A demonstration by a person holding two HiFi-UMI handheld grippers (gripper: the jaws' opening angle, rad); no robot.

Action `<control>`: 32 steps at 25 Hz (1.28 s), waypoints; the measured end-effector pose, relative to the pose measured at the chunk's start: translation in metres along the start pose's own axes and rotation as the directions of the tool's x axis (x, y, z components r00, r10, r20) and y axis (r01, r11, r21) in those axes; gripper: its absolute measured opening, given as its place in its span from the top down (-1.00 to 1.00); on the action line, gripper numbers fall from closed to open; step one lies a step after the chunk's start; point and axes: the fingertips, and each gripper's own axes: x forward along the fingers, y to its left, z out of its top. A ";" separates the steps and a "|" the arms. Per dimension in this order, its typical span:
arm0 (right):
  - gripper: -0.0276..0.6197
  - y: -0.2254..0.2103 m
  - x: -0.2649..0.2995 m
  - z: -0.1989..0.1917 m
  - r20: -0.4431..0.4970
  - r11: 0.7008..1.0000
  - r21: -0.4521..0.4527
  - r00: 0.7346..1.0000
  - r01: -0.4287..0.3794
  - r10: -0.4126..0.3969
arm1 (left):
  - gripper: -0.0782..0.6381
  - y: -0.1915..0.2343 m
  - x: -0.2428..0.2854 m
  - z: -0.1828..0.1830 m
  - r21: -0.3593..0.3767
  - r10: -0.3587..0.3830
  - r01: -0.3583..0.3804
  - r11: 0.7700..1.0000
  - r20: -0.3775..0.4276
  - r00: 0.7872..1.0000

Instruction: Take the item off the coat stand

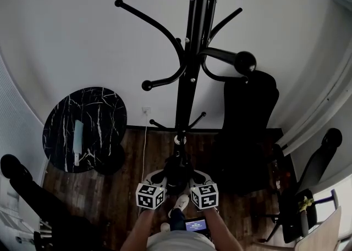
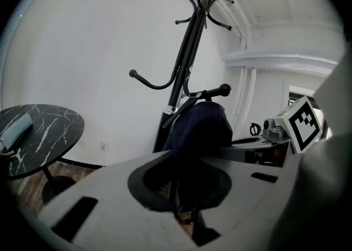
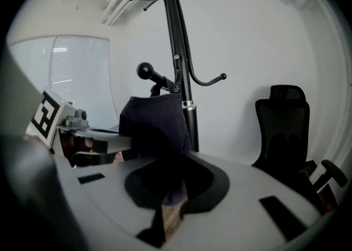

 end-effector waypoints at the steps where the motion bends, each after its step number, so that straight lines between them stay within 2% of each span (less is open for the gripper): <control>1: 0.82 0.000 -0.002 0.000 0.002 1.000 -0.002 1.000 0.001 -0.001 | 0.69 -0.001 -0.001 0.000 0.001 -0.002 0.002 1.000 0.002 1.000; 32: 0.82 0.017 -0.038 0.002 0.049 1.000 0.014 0.999 0.001 -0.002 | 0.69 -0.028 -0.038 0.005 0.033 -0.036 0.035 0.999 0.029 0.999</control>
